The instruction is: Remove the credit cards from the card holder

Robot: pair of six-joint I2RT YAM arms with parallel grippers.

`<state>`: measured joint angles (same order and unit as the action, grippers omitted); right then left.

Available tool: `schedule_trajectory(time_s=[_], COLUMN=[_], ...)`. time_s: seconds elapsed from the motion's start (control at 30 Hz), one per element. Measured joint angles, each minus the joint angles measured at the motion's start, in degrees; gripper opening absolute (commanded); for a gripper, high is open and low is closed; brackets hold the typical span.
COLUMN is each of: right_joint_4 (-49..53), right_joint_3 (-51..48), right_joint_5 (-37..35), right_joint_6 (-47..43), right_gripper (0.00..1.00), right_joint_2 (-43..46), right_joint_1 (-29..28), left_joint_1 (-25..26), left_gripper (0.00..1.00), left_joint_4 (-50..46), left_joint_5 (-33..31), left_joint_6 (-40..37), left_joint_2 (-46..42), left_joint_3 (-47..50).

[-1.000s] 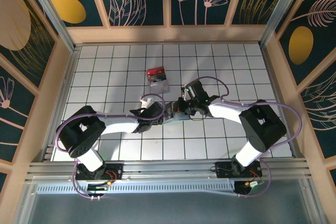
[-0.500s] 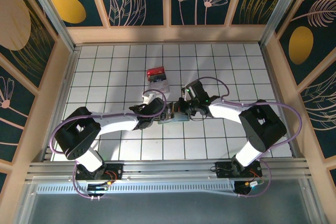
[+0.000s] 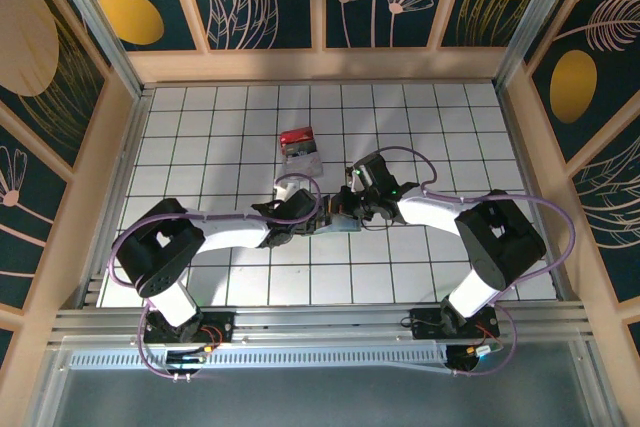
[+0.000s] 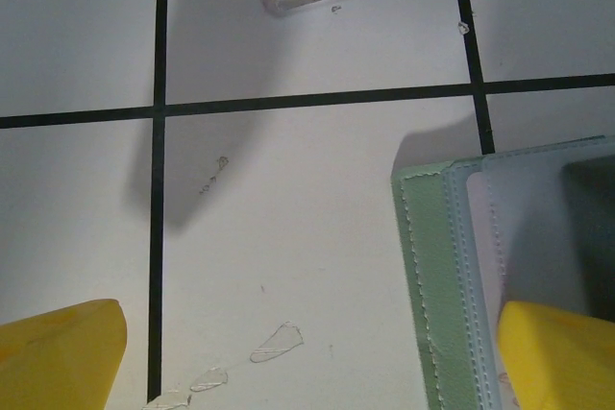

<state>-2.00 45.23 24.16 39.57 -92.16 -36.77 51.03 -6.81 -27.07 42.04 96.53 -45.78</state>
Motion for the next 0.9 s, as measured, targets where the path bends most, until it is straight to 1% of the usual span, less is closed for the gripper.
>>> schedule_trajectory(time_s=[0.27, 0.6, 0.73, 0.9], right_joint_4=[-3.6, -6.1, -6.6, -6.6], right_joint_3=[-0.9, -1.0, -1.0, -1.0], right_joint_5=[3.5, 5.2, 5.4, 4.9], right_joint_6=[1.4, 1.8, 1.8, 1.6], right_gripper=[0.12, 0.17, 0.16, 0.08], right_joint_2=[0.0, -1.0, -2.3, -2.9], right_joint_1=[0.3, 0.7, 0.7, 0.7], left_joint_1=[0.0, 0.0, 0.0, 0.0], left_gripper=[0.99, 0.99, 0.99, 0.99], left_joint_4=[1.3, 3.0, 3.3, 3.6], left_joint_5=[-0.3, -0.4, -0.4, -0.5], left_joint_6=[0.1, 0.2, 0.3, 0.3], left_joint_2=[0.9, 1.6, 1.7, 1.8], left_joint_3=[0.0, 0.1, 0.1, 0.1])
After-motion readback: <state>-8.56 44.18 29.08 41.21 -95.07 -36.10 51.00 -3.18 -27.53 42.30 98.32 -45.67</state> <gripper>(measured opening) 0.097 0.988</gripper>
